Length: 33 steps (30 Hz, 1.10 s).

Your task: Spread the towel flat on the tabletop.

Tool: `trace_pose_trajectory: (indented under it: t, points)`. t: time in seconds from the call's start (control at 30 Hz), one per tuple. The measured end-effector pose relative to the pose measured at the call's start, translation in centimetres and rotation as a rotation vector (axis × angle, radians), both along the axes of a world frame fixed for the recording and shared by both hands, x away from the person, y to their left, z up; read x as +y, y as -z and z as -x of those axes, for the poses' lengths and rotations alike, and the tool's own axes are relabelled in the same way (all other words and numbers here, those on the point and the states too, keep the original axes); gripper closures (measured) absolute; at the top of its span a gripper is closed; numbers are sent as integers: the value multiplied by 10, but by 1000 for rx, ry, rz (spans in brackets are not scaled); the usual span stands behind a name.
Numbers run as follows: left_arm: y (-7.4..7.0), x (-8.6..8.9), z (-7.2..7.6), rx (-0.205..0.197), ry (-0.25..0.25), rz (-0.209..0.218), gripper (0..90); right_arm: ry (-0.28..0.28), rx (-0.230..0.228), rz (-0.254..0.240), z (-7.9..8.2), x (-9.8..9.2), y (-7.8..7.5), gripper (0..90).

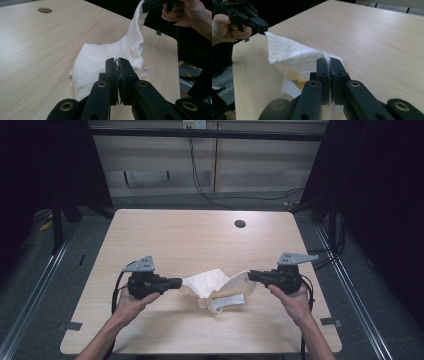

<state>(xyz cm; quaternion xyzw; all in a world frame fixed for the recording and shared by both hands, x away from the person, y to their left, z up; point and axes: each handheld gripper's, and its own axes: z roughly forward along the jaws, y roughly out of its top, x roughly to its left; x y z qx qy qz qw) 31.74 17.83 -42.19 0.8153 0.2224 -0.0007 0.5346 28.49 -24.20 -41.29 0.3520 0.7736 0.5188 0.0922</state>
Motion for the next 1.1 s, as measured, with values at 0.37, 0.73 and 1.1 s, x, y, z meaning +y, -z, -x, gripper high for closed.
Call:
trace_pose_trajectory:
  t: [0.37, 0.73, 1.1]
  points:
    - [-36, 15, -18, -52, -61, 68, 876, 35, -62, -6, -15, -7, -51, 868]
    - [-79, 20, -7, -147, -56, 98, 877, 24, -142, -29, -13, -10, -86, 869]
    - [-96, 39, -3, -191, -77, 98, 880, 8, -202, 8, -7, -1, -120, 869]
